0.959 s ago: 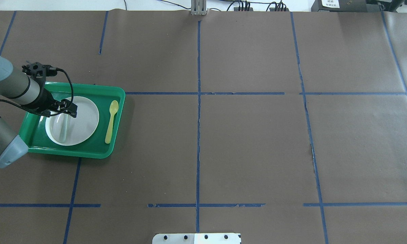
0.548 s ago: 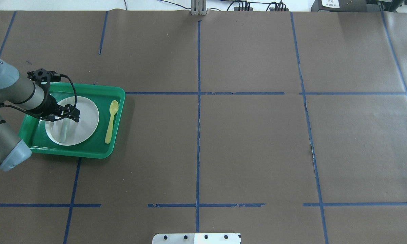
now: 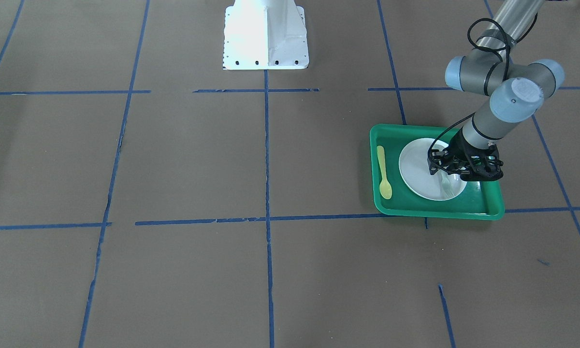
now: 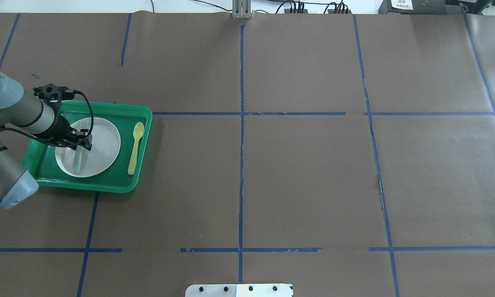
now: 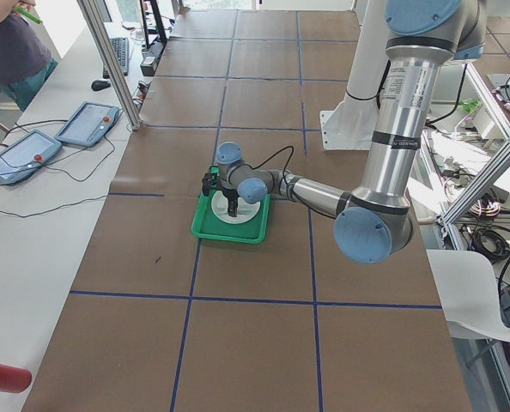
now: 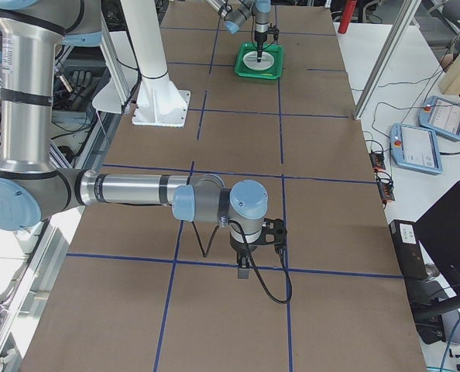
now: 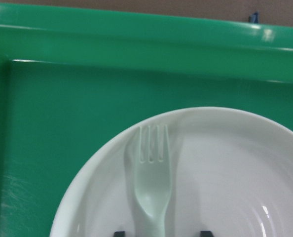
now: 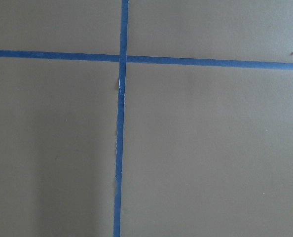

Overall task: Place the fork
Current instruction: 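Lower the left gripper and close it on the pale green fork handle, then lift the fork off the plate and set it beside the plate in the tray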

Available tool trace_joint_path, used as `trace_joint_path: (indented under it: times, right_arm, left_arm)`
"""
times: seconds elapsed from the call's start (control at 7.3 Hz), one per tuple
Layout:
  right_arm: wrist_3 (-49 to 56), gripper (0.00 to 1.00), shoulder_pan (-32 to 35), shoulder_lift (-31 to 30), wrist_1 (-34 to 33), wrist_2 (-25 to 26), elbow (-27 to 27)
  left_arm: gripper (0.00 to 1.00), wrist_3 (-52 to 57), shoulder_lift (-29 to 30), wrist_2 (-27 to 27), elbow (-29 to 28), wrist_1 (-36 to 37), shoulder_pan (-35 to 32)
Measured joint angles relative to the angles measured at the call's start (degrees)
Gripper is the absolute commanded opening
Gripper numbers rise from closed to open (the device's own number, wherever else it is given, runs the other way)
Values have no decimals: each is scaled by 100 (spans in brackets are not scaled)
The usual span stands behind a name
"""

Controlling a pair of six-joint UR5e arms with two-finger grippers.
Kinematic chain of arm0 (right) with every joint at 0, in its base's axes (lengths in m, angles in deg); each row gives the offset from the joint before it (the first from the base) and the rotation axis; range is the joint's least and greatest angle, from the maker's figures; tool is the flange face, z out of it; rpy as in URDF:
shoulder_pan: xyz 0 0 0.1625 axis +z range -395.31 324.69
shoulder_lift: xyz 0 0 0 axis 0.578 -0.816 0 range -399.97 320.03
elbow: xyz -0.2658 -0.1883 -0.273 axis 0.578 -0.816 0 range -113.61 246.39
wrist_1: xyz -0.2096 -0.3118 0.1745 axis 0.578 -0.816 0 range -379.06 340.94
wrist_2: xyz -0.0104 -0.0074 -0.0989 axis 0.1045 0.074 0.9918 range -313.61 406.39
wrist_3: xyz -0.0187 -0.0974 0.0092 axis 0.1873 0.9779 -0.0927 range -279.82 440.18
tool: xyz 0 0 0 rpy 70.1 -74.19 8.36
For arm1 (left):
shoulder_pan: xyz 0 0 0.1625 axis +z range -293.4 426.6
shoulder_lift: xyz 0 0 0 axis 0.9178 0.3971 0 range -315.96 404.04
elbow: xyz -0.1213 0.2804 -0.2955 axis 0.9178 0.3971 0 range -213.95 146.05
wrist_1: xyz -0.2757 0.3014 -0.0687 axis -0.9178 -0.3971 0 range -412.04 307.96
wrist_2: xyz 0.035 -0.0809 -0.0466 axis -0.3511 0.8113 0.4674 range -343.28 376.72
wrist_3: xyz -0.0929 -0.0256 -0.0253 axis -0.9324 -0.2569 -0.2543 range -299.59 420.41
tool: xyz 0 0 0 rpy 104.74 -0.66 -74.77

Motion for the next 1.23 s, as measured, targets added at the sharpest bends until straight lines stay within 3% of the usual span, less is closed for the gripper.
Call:
trace_joint_path:
  times: [0.82, 1.23]
  right_arm:
    - [1, 100, 0, 0, 0, 0, 2]
    - [1, 100, 0, 0, 0, 0, 0]
  left_arm:
    - [0, 126, -178, 58, 528, 65, -73]
    - [0, 817, -430, 32, 512, 48, -418]
